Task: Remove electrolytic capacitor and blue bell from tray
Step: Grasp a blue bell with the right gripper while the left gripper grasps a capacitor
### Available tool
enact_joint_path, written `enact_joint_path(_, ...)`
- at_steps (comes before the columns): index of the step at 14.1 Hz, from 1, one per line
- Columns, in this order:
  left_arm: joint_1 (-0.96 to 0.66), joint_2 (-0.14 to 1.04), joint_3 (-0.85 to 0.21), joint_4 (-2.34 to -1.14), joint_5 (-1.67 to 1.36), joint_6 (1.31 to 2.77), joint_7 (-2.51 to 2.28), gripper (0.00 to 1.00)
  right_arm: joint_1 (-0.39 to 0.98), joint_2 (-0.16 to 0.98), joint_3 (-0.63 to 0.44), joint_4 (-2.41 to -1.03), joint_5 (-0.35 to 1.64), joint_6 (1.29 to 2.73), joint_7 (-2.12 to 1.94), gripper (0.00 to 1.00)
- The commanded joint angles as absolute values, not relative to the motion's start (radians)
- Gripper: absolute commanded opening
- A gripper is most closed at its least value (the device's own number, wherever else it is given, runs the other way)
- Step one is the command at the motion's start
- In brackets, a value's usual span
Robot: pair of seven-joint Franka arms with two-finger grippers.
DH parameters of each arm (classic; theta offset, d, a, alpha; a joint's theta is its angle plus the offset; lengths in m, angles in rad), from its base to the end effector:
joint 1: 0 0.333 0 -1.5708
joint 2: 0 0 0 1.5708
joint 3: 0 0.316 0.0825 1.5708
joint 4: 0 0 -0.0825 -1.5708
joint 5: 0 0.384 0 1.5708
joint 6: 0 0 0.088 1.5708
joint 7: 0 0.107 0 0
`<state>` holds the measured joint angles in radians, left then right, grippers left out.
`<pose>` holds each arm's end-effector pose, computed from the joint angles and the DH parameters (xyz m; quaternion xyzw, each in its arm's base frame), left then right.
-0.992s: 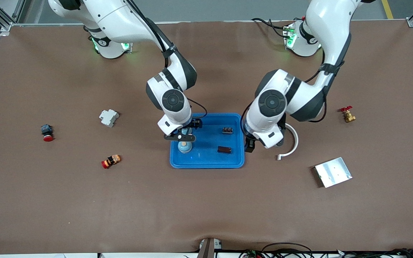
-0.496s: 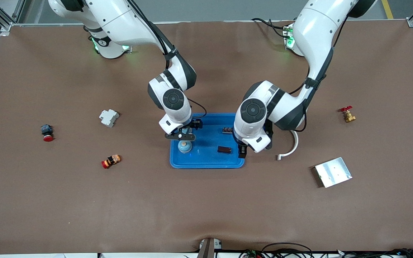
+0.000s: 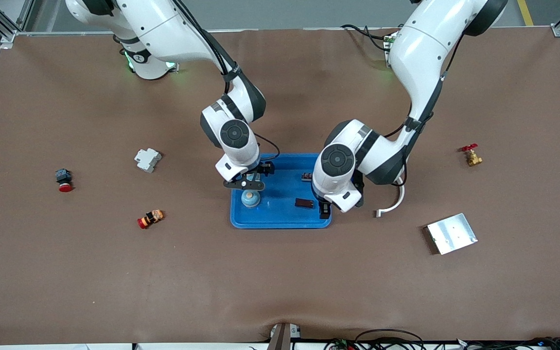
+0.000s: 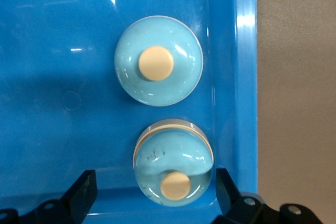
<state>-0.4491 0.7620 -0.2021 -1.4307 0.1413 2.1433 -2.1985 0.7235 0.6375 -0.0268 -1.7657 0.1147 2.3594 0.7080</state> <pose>0.5937 -0.4106 0.2446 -0.7244 -0.6891 0.0136 0.0146 0.5022 0.4239 0.1988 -0.9983 0.0447 0.0368 0.0101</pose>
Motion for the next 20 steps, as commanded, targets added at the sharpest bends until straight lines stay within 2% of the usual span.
enact_joint_path(1, -0.472, 0.834, -0.198, -1.342, 0.156, 2.145, -2.209, 1.00, 0.741, 0.634, -0.037, -1.773, 0.126, 2.367, 0.730, 1.00)
enact_joint_path(6, -0.491, 0.870, -0.198, -1.316, 0.156, 2.198, -2.204, 1.00, 0.741, 0.640, -0.037, -1.773, 0.126, 2.373, 0.730, 1.00)
enact_joint_path(13, -0.525, 0.922, -0.193, -1.285, 0.158, 2.230, -2.212, 1.00, 0.742, 0.643, -0.038, -1.773, 0.126, 2.388, 0.730, 0.82)
enact_joint_path(15, -0.528, 0.930, -0.190, -1.287, 0.158, 2.232, -2.210, 1.00, 0.742, 0.644, -0.037, -1.773, 0.126, 2.393, 0.732, 0.79)
enact_joint_path(17, -0.528, 0.939, -0.189, -1.289, 0.161, 2.232, -2.207, 1.00, 0.744, 0.644, -0.038, -1.773, 0.126, 2.393, 0.730, 0.67)
enact_joint_path(20, -0.528, 0.945, -0.189, -1.289, 0.166, 2.232, -2.206, 1.00, 0.742, 0.643, -0.037, -1.773, 0.126, 2.391, 0.761, 0.41)
